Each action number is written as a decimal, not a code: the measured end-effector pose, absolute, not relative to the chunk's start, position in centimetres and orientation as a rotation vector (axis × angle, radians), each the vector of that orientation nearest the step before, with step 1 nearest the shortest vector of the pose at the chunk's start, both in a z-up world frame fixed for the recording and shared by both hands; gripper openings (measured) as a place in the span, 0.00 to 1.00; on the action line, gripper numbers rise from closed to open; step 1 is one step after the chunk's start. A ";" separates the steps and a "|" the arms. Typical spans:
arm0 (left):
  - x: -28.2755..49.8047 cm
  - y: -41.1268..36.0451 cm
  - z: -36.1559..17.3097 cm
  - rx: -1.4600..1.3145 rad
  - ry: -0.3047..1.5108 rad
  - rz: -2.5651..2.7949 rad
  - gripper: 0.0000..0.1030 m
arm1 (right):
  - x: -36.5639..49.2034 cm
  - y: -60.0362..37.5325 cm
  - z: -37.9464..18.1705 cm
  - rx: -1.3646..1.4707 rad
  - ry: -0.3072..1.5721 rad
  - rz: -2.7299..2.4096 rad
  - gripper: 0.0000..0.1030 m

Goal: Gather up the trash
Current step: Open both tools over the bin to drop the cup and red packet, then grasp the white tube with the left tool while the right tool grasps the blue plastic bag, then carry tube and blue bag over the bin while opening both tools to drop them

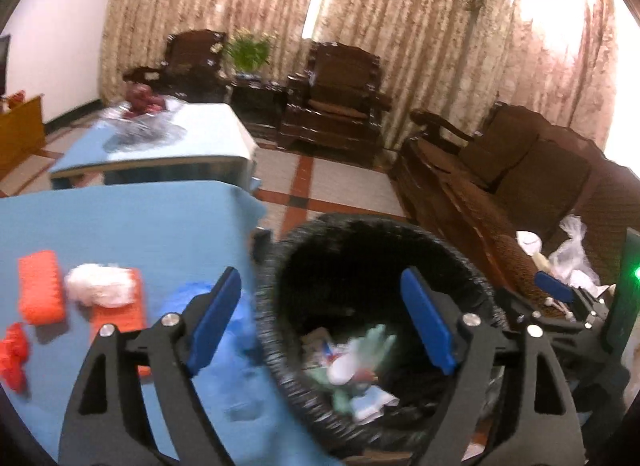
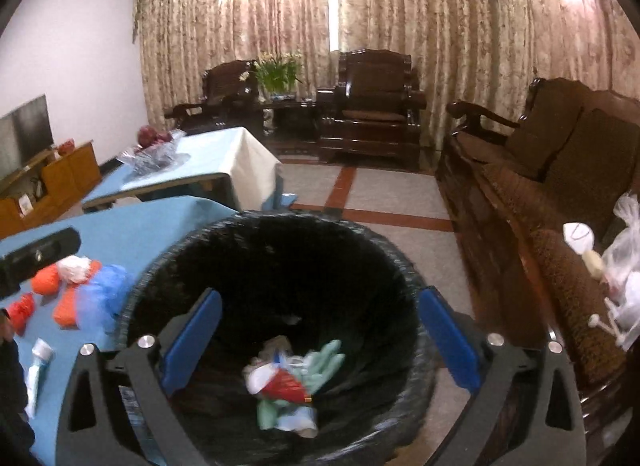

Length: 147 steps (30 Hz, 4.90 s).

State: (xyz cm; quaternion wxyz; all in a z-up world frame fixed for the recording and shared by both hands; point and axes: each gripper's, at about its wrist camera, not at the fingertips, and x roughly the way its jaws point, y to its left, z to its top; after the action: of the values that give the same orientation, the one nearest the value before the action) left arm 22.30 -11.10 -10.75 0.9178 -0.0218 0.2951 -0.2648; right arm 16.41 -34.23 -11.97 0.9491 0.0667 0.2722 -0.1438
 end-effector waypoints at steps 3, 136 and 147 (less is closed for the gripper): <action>20.9 -7.9 -10.4 -0.017 0.590 -0.481 0.82 | 16.1 -31.9 -11.4 0.157 0.536 -0.252 0.94; 21.6 -9.9 -6.6 -0.050 0.554 -0.499 0.32 | 17.3 -27.3 -5.5 0.063 0.460 -0.068 0.03; 23.8 -18.5 -8.8 -0.035 0.568 -0.627 0.32 | 17.8 -34.8 -8.4 0.093 0.499 -0.178 0.03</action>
State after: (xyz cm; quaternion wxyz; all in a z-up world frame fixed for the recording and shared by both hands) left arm 23.82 -18.50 -8.82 0.9117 -0.0172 0.2756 -0.3043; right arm 17.83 -34.81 -8.43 0.9641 0.0457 0.2464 -0.0879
